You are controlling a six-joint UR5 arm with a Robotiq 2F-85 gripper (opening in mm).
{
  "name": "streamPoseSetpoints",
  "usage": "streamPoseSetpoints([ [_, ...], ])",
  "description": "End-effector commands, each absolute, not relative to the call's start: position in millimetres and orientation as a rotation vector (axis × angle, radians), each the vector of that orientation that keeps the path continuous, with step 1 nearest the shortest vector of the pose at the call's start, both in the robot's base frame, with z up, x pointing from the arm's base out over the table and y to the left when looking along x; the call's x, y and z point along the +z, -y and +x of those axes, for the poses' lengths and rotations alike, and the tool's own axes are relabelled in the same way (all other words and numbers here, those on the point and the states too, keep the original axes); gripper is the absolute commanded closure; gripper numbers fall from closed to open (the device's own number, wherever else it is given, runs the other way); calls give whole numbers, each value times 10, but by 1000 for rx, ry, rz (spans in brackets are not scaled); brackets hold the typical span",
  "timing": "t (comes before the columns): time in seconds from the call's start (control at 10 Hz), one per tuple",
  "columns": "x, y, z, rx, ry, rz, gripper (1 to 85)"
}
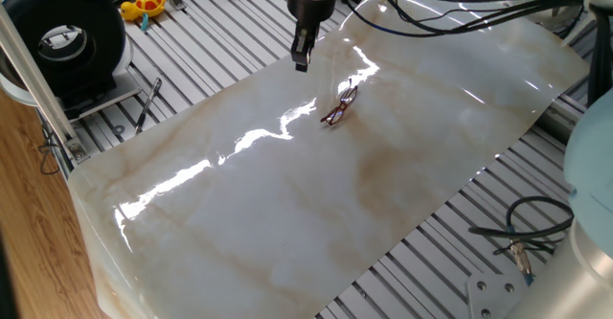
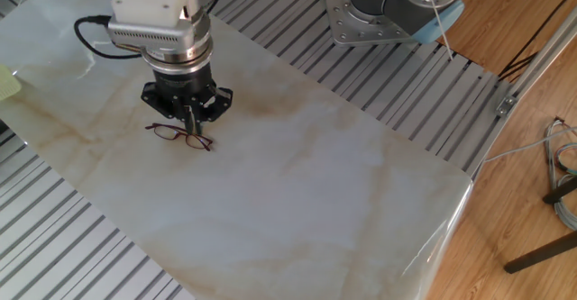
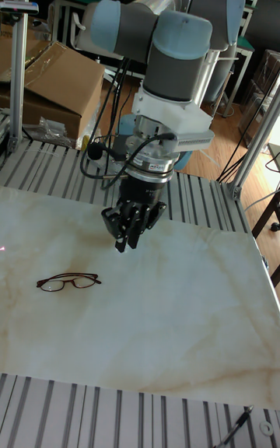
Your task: Unfold the leg of the glasses (with one hand)
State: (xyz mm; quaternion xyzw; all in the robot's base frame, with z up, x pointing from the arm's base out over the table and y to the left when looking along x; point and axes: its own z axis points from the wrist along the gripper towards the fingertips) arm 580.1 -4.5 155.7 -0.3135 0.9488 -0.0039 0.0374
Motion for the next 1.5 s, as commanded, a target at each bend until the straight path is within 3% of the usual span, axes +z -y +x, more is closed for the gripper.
streamPoseSetpoints([
  [0.0, 1474, 139, 5736, -8, -2883, -1124, 527],
  [0.3, 1272, 453, 5799, -91, -2803, -1272, 537],
  [0.4, 1273, 286, 5804, 0, -2792, -1232, 530],
  [0.8, 1213, 327, 5692, 16, -2809, -1285, 533],
  [1.1, 962, 802, 5576, -51, -2749, -1491, 527],
  [1.4, 948, 908, 5575, -101, -2705, -1596, 450],
])
